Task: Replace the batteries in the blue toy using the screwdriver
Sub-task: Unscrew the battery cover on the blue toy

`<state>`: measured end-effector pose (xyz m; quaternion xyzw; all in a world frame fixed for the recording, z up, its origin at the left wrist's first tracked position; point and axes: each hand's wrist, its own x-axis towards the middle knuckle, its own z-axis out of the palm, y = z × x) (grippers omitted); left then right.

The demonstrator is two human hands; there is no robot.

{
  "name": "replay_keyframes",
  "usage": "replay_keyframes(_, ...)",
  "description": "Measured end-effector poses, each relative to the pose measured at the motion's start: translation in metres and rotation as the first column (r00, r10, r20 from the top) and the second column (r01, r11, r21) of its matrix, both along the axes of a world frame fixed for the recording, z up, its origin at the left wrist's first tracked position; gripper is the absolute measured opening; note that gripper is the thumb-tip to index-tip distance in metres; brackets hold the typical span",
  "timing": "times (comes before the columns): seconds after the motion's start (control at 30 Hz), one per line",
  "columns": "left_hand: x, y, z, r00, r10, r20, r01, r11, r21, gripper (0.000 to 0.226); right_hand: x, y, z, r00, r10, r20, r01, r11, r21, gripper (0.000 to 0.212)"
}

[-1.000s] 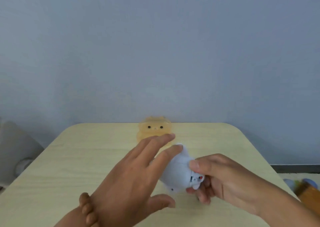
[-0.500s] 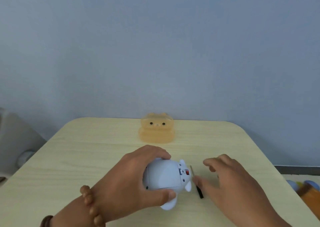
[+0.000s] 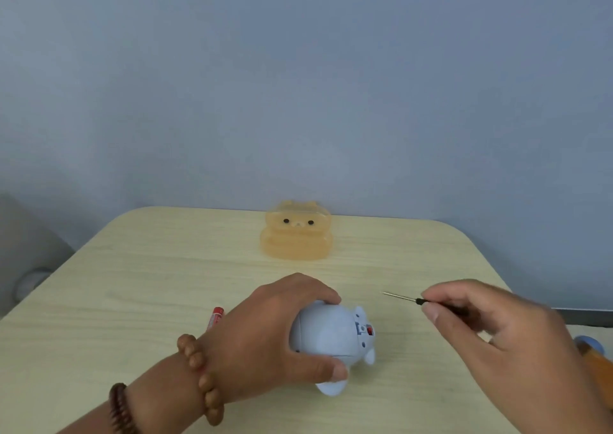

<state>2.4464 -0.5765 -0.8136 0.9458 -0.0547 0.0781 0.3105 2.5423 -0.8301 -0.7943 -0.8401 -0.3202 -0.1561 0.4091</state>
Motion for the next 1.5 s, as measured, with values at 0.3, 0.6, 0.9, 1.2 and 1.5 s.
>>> replay_keyframes(0.3, 0.006, -0.008, 0.000, 0.998, -0.064, -0.014, 0.064, 0.997, -0.033, 0.070, 0.002, -0.001, 0.003, 0.933, 0.209, 0.293, -0.137, 0.959, -0.247, 0.023)
replay_keyframes(0.6, 0.007, -0.008, -0.002, 0.998, -0.065, -0.009, 0.064, 0.997, -0.035, 0.072, -0.001, 0.000, 0.003, 0.914, 0.259, 0.313, -0.153, 0.933, -0.325, 0.024)
replay_keyframes(0.9, 0.005, -0.013, 0.000, 0.999, -0.047, -0.001, 0.047, 0.999, -0.010, 0.073, 0.000, 0.015, 0.037, 0.897, 0.351, 0.268, -0.068, 0.710, -0.701, 0.043)
replay_keyframes(1.2, 0.004, -0.012, 0.002, 0.999, -0.020, -0.026, 0.019, 0.999, -0.039, 0.073, 0.000, 0.039, 0.061, 0.898, 0.359, 0.254, 0.035, 0.516, -0.856, 0.053)
replay_keyframes(1.5, 0.000, -0.015, 0.003, 0.999, 0.020, -0.031, -0.020, 1.000, -0.013, 0.070, -0.006, 0.025, 0.069, 0.930, 0.363, 0.050, -0.148, 0.497, -0.855, 0.009)
